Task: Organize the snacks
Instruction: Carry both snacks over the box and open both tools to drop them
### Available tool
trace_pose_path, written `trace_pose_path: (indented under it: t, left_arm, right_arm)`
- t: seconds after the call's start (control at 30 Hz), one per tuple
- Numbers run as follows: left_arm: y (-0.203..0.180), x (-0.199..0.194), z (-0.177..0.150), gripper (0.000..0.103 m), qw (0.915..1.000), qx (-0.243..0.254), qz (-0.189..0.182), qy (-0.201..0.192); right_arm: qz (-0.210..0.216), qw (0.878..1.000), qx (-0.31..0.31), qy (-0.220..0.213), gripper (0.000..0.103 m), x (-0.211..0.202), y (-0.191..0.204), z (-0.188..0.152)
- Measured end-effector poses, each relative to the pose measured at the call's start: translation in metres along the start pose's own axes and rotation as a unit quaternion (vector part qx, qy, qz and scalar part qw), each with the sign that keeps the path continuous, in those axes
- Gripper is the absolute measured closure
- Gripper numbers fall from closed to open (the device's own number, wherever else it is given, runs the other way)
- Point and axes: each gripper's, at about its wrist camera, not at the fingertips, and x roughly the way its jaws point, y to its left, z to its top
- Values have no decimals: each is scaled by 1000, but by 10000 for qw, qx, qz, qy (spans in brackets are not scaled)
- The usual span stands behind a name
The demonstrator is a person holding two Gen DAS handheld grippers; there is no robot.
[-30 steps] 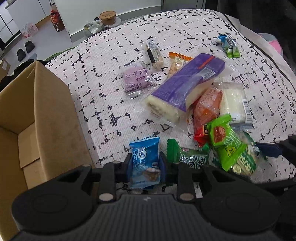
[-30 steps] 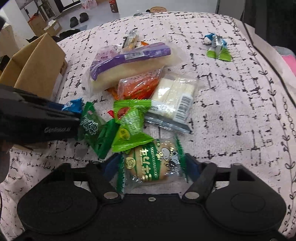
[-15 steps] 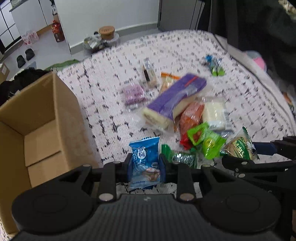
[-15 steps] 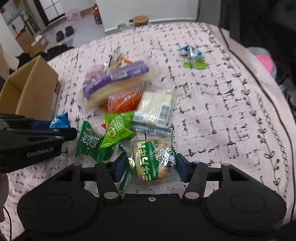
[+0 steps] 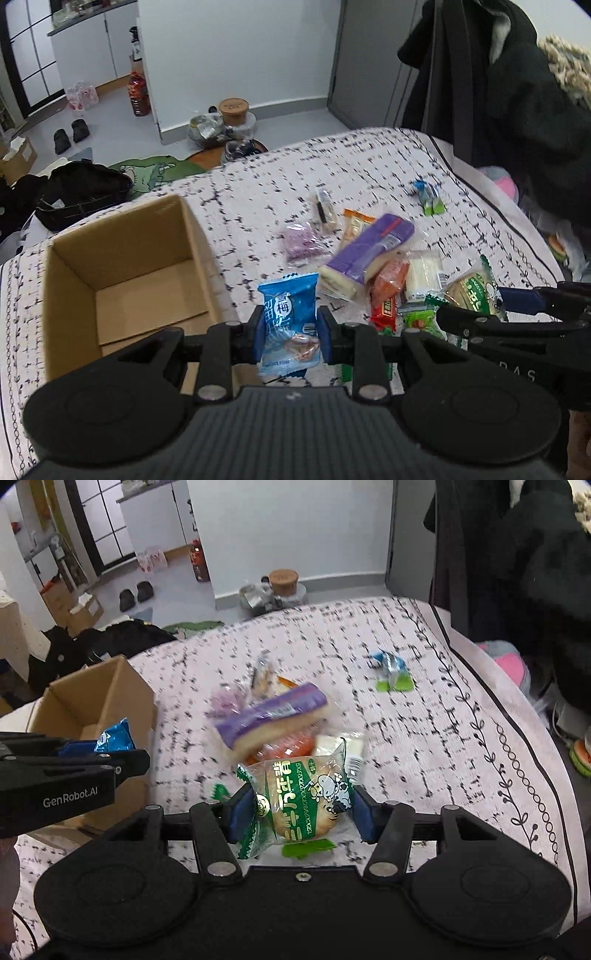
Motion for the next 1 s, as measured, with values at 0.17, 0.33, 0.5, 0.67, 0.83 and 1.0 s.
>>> trace_pose_path:
  t: [0.17,0.33,0.5,0.67,0.83,1.0]
  left_arm:
    - [21,-14,-4,75,9997,-191,43,-132]
    - [45,-25,-9,75,9989,-388,102,-243]
    - [69,-31,-16,75,9976,-579,203,-305]
    - [90,-36,-24,75,9962,-751,292,-323]
    - [108,-39,-34,75,9947,-919,335,-326]
    - [124,-38,-43,75,9934,-1051,356,-305]
  right_arm:
    - [115,9997,-81,-191,49,-9,20,5]
    - [255,9989,-180,-356,49,-14,41,11]
    - [411,9978,-273,-444,49,-14,63,13]
    - [569,9962,-439,-501,49,-12,88,14]
    - [746,9937,-648,-531,49,-10,114,15]
    - [944,9906,-818,-562,49,-6,140,14]
